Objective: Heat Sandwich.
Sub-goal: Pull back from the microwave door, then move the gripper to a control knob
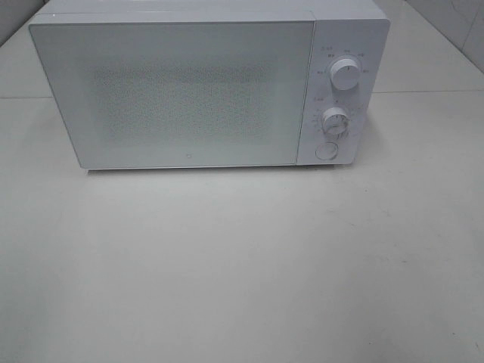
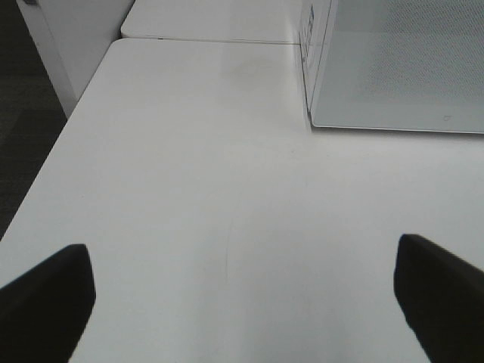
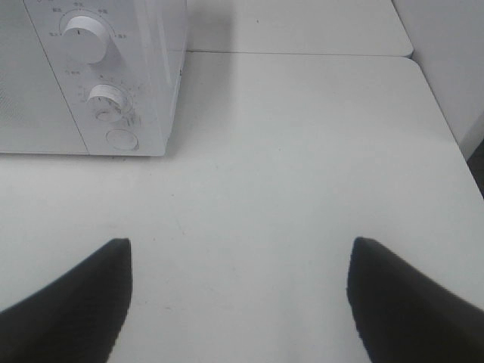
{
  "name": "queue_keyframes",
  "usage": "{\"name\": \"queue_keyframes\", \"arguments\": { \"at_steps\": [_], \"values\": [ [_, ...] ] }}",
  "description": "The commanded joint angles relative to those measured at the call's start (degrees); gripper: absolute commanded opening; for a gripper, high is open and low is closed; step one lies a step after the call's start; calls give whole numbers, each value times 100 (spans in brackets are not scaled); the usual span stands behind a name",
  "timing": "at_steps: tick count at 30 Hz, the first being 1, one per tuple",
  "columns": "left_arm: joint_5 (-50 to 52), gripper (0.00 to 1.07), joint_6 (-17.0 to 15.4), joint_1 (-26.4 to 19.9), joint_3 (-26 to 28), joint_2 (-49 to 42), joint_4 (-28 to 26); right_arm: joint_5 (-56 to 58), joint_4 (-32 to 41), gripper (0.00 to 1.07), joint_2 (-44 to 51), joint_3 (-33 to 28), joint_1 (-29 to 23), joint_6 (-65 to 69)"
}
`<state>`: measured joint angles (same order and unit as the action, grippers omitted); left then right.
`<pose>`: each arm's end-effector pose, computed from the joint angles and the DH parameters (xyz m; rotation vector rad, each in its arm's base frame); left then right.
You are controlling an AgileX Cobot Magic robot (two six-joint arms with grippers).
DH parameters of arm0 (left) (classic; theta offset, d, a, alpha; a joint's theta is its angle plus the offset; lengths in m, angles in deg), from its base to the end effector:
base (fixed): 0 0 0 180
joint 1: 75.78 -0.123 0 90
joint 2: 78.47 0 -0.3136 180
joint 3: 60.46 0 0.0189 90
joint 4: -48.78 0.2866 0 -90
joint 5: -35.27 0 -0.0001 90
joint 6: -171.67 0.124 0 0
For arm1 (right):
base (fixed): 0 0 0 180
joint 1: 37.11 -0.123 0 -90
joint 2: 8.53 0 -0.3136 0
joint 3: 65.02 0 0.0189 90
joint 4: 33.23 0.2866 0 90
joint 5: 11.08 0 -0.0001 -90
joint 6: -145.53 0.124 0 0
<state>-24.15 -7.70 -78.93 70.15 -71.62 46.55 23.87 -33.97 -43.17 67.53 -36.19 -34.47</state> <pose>0.0283 -0.0026 0.2817 -0.0431 2.0176 -0.0045 0.1336 -0.0031 0.3030 0.0102 2.0427 -0.0242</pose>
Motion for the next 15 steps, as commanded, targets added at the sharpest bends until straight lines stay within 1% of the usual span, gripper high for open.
{"name": "queue_keyframes", "arguments": {
  "at_steps": [1,4,7,15],
  "values": [
    [6,101,11,-11,-17,-166,-23,-579,-11,76,-464,46,46,0],
    [6,101,11,-11,-17,-166,-23,-779,-6,76,-693,46,46,0],
    [6,101,11,-11,-17,-166,-23,-1261,-6,76,-1123,46,46,0],
    [6,101,11,-11,-17,-166,-23,-2137,-6,76,-1811,46,46,0]
  ]
}}
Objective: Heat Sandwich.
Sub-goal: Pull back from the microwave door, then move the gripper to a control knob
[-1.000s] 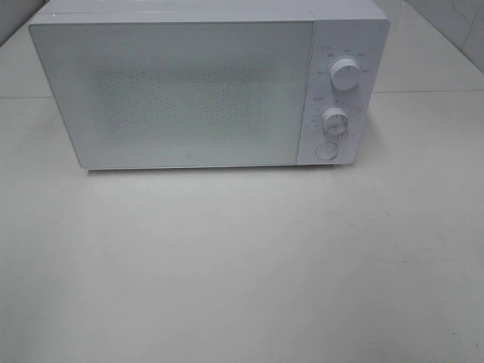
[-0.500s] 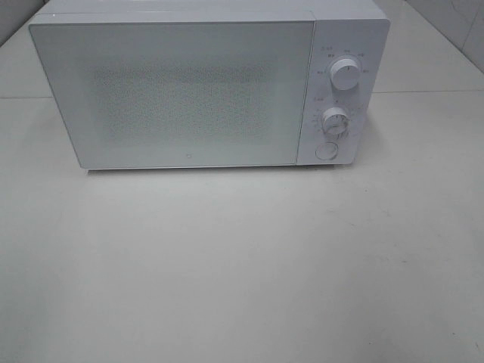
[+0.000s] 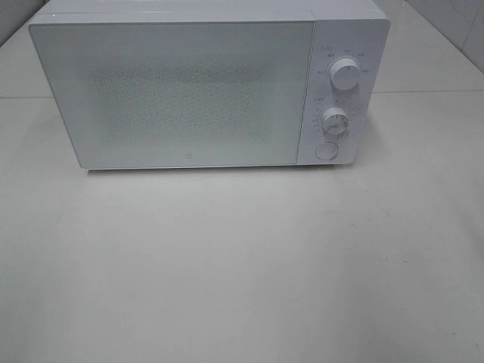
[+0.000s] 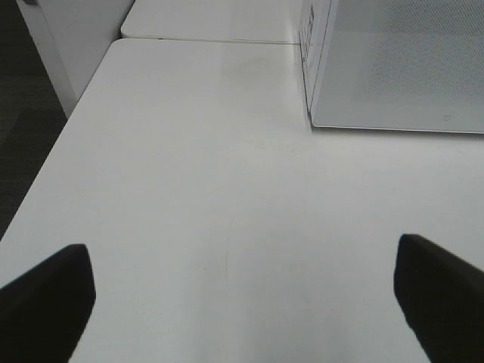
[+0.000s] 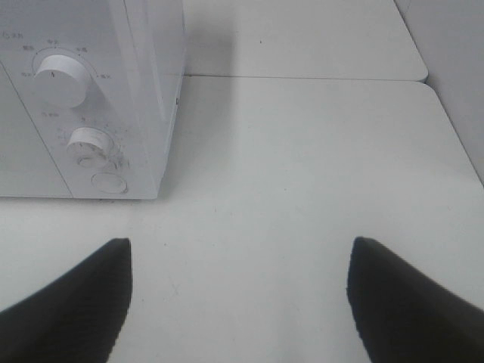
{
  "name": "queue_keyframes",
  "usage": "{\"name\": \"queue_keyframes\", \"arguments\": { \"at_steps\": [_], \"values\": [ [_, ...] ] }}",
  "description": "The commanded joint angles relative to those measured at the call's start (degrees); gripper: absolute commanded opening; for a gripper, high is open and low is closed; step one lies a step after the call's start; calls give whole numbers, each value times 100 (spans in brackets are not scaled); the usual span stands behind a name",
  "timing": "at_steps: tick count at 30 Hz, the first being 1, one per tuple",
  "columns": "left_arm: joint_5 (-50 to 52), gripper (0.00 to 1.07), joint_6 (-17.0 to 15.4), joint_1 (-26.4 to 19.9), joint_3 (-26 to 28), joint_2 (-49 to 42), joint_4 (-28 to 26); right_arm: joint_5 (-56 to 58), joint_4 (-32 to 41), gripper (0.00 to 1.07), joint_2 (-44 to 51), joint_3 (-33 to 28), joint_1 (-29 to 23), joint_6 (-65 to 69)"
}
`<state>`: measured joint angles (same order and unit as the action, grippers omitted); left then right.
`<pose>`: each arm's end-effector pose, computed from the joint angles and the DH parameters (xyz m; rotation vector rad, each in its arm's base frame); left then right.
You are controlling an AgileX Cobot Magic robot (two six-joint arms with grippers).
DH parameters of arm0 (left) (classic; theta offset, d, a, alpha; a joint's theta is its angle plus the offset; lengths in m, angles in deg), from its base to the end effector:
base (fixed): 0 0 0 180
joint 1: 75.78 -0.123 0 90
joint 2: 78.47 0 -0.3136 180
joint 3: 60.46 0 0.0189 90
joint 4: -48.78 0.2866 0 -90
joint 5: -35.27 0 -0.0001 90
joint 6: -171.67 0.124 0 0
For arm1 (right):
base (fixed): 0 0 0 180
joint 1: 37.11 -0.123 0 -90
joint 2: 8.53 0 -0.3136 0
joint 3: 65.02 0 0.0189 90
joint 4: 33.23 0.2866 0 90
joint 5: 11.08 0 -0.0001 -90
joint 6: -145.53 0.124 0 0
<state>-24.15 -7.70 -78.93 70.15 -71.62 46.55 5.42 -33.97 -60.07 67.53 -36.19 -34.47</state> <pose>0.0283 -0.0026 0.2817 -0.0431 2.0176 -0.0045 0.2028 -0.0037 0.2890 0.0060 2.0157 -0.0218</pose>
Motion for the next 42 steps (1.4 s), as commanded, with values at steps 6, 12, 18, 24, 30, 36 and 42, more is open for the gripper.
{"name": "queue_keyframes", "arguments": {
  "at_steps": [6,12,18,24,30,36,42],
  "values": [
    [6,101,11,-11,-17,-166,-23,-1375,-69,76,-808,6,46,29],
    [6,101,11,-11,-17,-166,-23,-2905,-63,76,-1364,-458,23,0],
    [6,101,11,-11,-17,-166,-23,-4108,-57,76,-1822,-859,23,0],
    [6,101,11,-11,-17,-166,-23,-4916,-17,76,-2154,-1134,23,-69],
    [6,101,11,-11,-17,-166,-23,-5586,665,76,-2595,-1329,-590,-630],
    [6,101,11,-11,-17,-166,-23,-6142,1679,76,-3094,-1329,-1478,-1232],
    [6,101,11,-11,-17,-166,-23,-6600,2395,76,-3386,-1329,-2023,-1301]
  ]
}}
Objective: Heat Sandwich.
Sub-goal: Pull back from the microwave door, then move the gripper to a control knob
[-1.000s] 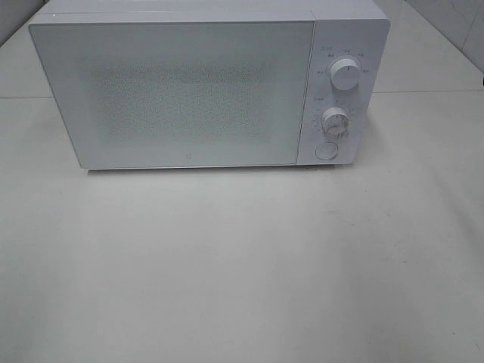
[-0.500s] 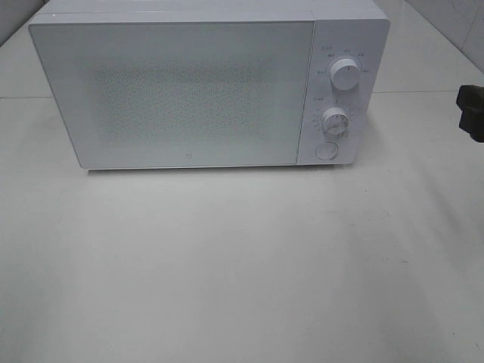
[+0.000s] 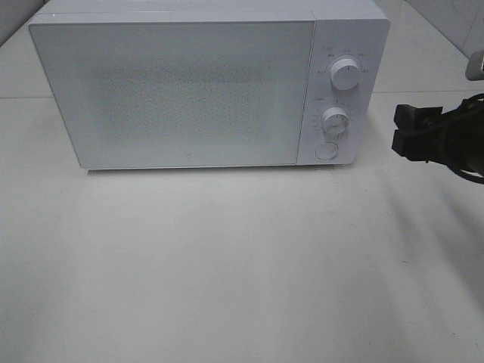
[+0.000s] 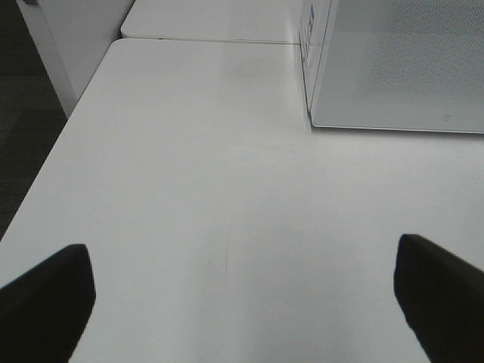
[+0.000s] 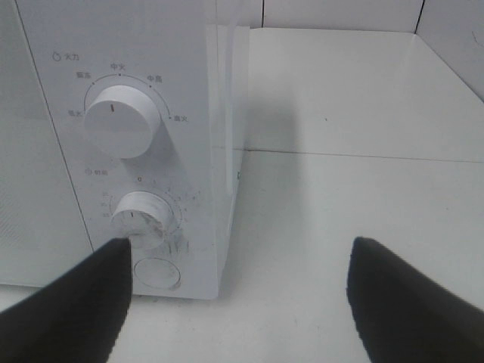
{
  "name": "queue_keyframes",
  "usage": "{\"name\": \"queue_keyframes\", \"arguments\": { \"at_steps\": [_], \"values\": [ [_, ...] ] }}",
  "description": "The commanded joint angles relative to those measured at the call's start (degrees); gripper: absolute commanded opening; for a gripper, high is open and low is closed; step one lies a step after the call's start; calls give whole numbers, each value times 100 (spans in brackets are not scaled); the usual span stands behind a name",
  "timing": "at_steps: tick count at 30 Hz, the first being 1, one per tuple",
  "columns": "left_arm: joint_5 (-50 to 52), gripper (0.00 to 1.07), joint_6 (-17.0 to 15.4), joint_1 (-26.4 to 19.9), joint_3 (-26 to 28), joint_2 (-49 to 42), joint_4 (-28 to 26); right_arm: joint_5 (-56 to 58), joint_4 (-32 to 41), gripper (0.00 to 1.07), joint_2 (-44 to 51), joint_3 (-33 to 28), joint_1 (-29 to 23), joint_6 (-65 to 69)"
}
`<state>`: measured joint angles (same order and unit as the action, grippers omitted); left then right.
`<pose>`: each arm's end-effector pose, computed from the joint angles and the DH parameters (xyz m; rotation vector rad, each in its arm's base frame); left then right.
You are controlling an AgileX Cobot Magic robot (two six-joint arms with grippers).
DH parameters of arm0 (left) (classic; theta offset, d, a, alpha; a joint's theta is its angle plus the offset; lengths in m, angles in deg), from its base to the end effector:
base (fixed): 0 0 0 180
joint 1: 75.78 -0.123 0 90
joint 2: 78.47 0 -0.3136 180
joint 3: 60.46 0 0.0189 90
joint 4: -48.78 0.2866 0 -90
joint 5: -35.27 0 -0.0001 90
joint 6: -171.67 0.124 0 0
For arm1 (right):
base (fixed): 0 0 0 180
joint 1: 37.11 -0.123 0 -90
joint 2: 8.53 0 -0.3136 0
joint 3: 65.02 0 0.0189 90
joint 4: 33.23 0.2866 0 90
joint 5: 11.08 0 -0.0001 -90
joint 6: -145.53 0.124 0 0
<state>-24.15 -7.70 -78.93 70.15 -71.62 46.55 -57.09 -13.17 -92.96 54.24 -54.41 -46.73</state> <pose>0.0283 -0.0026 0.2817 -0.0431 2.0176 -0.0045 0.2638 0.0501 0.1877 -0.0540 1.7552 0.0254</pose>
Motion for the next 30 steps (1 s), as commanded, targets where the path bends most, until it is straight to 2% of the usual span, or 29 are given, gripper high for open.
{"name": "queue_keyframes", "arguments": {
  "at_steps": [1,4,11,12,16,21,30],
  "values": [
    [6,101,11,-11,-17,-166,-23,-647,395,76,-229,0,-361,-92],
    [6,101,11,-11,-17,-166,-23,-905,504,76,-367,0,-567,-86],
    [6,101,11,-11,-17,-166,-23,-1845,1633,76,-1037,0,-1553,-367],
    [6,101,11,-11,-17,-166,-23,-1845,1633,76,-1037,0,-1553,-367],
    [6,101,11,-11,-17,-166,-23,-2263,2166,76,-1352,11,-2086,-407],
    [6,101,11,-11,-17,-166,-23,-2469,2280,76,-1604,11,-2406,-407],
    [6,101,11,-11,-17,-166,-23,-2487,2424,76,-1765,17,-2504,-384]
  ]
}}
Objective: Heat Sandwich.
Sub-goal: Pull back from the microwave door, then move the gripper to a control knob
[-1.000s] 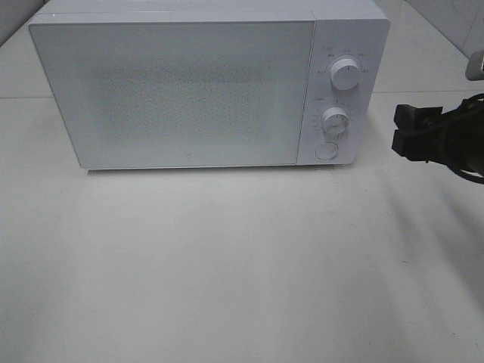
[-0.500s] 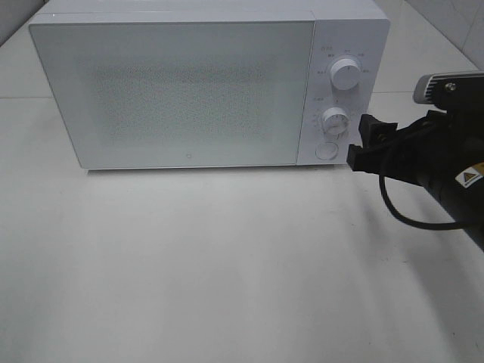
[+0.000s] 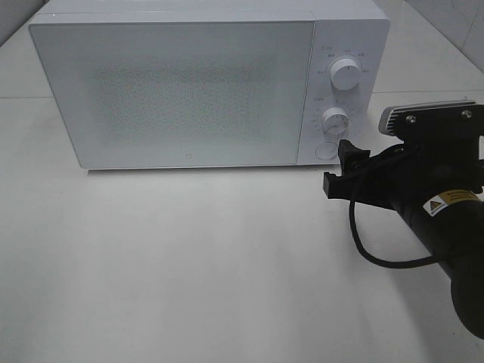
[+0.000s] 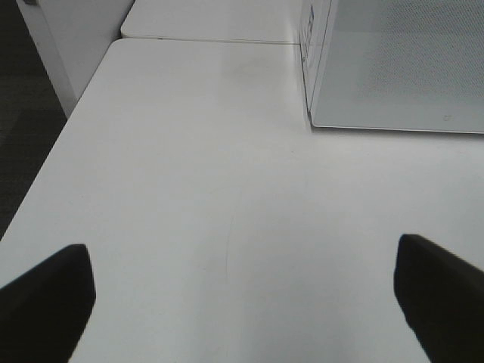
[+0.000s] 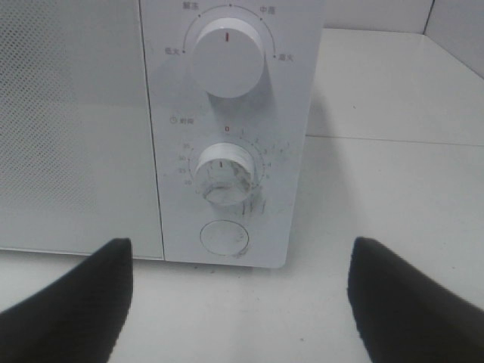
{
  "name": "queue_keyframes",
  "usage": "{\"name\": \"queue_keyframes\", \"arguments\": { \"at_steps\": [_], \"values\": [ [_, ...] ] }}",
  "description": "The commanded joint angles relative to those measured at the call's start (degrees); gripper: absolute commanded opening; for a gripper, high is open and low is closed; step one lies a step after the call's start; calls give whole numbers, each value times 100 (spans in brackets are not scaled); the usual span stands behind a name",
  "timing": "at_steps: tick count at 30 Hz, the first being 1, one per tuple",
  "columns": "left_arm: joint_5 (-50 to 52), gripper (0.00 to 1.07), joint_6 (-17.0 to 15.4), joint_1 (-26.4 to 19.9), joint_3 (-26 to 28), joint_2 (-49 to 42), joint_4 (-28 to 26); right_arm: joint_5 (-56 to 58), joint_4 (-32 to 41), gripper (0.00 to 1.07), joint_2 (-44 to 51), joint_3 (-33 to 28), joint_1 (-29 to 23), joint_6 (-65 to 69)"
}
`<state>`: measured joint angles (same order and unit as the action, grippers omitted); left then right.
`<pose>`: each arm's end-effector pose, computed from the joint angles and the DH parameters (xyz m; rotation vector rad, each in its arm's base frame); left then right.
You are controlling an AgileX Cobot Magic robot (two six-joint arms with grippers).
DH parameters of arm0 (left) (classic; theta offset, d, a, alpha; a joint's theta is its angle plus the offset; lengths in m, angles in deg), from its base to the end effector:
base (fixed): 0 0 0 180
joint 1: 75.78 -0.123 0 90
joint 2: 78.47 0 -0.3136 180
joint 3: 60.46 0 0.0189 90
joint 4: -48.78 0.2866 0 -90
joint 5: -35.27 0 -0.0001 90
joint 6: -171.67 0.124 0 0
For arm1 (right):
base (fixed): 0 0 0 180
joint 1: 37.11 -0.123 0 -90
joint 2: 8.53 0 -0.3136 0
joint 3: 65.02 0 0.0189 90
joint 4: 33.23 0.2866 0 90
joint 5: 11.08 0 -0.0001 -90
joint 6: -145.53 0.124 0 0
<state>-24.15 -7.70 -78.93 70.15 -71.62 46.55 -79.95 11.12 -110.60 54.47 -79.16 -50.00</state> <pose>0.0283 -0.0026 0.2817 -0.0431 2.0176 -0.0045 0.2485 0.1153 0.1439 -0.0622 1.7145 -0.0322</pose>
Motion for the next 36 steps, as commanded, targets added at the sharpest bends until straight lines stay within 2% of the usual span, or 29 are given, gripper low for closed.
{"name": "queue_keyframes", "arguments": {
  "at_steps": [1,17,26,36],
  "values": [
    [6,101,11,-11,-17,-166,-23,-201,-6,76,0,-6,-29,-57],
    [6,101,11,-11,-17,-166,-23,-206,103,76,0,23,92,103],
    [6,101,11,-11,-17,-166,-23,-63,-218,76,-539,516,476,378],
    [6,101,11,-11,-17,-166,-23,-23,-229,76,-1140,1129,504,378]
  ]
}}
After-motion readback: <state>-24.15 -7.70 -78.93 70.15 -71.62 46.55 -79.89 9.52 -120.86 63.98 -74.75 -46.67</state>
